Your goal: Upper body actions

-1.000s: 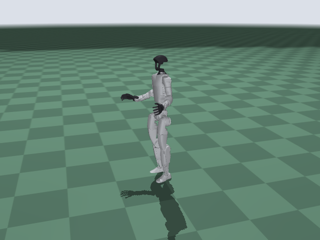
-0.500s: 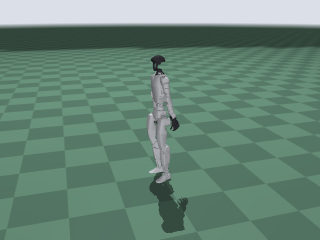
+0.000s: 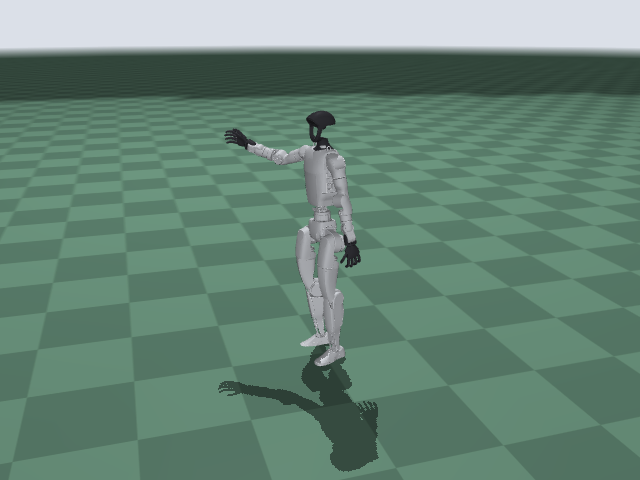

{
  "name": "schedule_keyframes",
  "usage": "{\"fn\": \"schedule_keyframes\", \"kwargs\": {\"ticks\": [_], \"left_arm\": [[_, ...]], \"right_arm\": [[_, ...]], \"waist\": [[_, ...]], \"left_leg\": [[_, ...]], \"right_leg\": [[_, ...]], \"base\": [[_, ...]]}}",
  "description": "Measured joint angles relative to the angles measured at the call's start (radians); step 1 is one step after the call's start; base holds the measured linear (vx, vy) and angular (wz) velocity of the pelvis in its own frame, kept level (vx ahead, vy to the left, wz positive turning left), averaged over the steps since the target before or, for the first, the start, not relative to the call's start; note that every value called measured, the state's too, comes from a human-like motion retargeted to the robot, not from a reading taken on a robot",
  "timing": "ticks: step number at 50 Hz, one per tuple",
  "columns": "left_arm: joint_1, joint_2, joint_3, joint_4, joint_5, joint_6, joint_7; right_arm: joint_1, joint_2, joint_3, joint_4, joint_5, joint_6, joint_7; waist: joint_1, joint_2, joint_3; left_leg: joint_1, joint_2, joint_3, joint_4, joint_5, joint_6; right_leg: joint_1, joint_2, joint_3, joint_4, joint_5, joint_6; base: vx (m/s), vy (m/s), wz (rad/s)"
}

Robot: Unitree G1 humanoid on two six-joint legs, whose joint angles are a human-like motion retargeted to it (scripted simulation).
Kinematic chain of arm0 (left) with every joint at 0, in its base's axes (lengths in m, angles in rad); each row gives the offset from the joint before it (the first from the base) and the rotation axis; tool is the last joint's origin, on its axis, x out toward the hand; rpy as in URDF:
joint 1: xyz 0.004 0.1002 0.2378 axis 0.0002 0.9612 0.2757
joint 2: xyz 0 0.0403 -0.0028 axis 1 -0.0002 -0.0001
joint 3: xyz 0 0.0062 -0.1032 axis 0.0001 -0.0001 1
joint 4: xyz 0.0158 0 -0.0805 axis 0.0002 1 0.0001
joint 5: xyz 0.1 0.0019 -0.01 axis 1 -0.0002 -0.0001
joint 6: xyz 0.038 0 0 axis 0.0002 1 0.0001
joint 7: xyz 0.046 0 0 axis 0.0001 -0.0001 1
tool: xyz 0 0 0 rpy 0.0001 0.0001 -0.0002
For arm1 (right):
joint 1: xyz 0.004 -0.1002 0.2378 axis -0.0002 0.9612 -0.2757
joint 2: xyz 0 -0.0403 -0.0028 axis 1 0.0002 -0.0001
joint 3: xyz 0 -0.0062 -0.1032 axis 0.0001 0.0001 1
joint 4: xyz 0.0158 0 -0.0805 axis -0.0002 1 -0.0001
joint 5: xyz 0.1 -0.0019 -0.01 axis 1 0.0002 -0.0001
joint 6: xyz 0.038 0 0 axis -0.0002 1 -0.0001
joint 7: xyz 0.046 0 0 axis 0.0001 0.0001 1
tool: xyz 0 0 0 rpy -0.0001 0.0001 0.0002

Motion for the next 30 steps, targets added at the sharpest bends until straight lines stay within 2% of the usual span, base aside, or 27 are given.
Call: {"fn": "schedule_keyframes", "kwargs": {"ticks": [5,8,10,14,16,19,22,25,28,30], "left_arm": [[-0.005,0.008,-0.026,-0.001,0.078,0.0,-0.018],[-0.01,0.02,-0.043,-0.013,0.119,-0.001,-0.008],[-0.02,0.029,-0.052,-0.018,0.133,-0.005,0.008],[-0.036,0.048,-0.062,-0.017,0.133,-0.006,0.02],[-0.044,0.06,-0.067,-0.018,0.143,-0.005,0.02],[-0.048,0.072,-0.08,-0.027,0.177,-0.005,0.021],[-0.045,0.056,-0.078,-0.035,0.198,-0.007,0.024],[-0.04,0.012,-0.057,-0.025,0.176,-0.01,0.03],[-0.035,-0.024,-0.035,-0.002,0.152,-0.005,0.031],[-0.033,-0.029,-0.022,0.013,0.144,0.001,0.032]], "right_arm": [[-0.241,-0.159,0.398,-0.437,-0.264,0.012,-0.348],[-0.306,-0.279,0.523,-0.693,-0.457,0.025,-0.508],[-0.36,-0.384,0.611,-0.947,-0.645,0.054,-0.579],[-0.469,-0.492,0.766,-1.373,-0.835,0.083,-0.581],[-0.534,-0.509,0.853,-1.562,-0.884,0.056,-0.573],[-0.626,-0.492,0.976,-1.715,-0.919,-0.009,-0.629],[-0.707,-0.468,1.063,-1.696,-0.902,-0.055,-0.748],[-0.722,-0.447,1.059,-1.48,-0.835,-0.039,-0.832],[-0.643,-0.383,0.967,-1.157,-0.715,0.029,-0.827],[-0.536,-0.315,0.838,-0.939,-0.621,0.042,-0.804]], "waist": [[-0.021,0.007,0.002],[-0.012,-0.007,0.002],[0.002,-0.022,0.006],[0.007,-0.055,0.002],[0.023,-0.07,0.003],[0.04,-0.081,0.006],[0.045,-0.066,0.005],[0.021,-0.029,-0.005],[-0.013,0.002,-0.021],[-0.027,0.008,-0.027]], "left_leg": [[0.015,0.006,0.023,-0.008,-0.002,-0.005],[0.025,0.003,0.031,-0.014,-0.002,-0.006],[0.032,-0.001,0.037,-0.017,-0.001,-0.004],[0.038,-0.004,0.028,-0.019,-0.001,-0.004],[0.04,-0.006,0.036,-0.021,0.001,0.001],[0.043,-0.006,0.046,-0.02,0.003,0.003],[0.041,-0.002,0.056,-0.02,0.004,0.002],[0.037,0.002,0.049,-0.021,0.002,-0.001],[0.03,0.003,0.035,-0.021,-0.002,-0.005],[0.03,0.002,0.032,-0.023,-0.004,-0.005]], "right_leg": [[-0.006,0.002,0.019,0.004,0.002,-0.005],[-0.005,0.001,0.024,0.005,0.0,-0.008],[0.0,0.002,0.031,0.006,-0.003,-0.011],[0.012,0.005,0.024,0.006,-0.01,-0.01],[0.017,0.01,0.034,0.005,-0.012,-0.011],[0.022,0.013,0.045,0.006,-0.014,-0.011],[0.024,0.015,0.05,0.006,-0.015,-0.01],[0.021,0.014,0.037,0.004,-0.015,-0.006],[0.015,0.01,0.019,0.002,-0.015,-0.002],[0.012,0.009,0.014,0.001,-0.015,-0.001]], "base": [[-0.04,-0.02,-0.18],[0.0,0.0,0.0],[0.02,-0.03,0.0],[0.04,-0.05,0.16],[0.02,-0.03,-0.03],[0.0,0.0,0.0],[0.0,0.0,0.0],[0.01,0.03,0.17],[0.02,0.05,0.22],[0.0,0.0,0.0]]}}
